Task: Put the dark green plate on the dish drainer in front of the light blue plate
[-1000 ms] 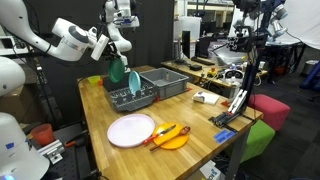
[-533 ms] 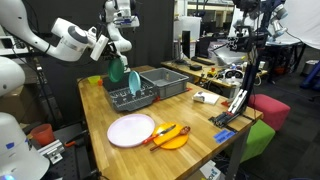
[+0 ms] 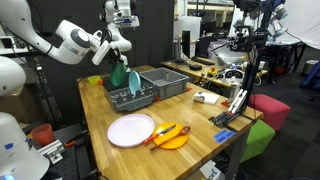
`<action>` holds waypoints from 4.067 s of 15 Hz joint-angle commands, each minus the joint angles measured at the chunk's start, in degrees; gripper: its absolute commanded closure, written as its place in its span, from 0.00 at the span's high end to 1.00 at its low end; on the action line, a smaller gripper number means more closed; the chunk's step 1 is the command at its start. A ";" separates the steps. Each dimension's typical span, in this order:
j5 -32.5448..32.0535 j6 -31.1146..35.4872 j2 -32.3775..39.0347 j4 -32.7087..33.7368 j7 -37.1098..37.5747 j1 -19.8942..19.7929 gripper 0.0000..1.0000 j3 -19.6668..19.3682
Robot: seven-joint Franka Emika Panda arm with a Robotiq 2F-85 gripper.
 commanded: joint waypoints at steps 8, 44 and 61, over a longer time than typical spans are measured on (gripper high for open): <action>1.21 0.00 0.93 -0.19 -0.81 -0.27 0.06 0.12; -0.39 -5.85 -8.46 11.02 -5.27 -12.88 0.01 14.46; -0.55 -11.59 -9.90 14.76 -5.19 -17.04 0.01 18.19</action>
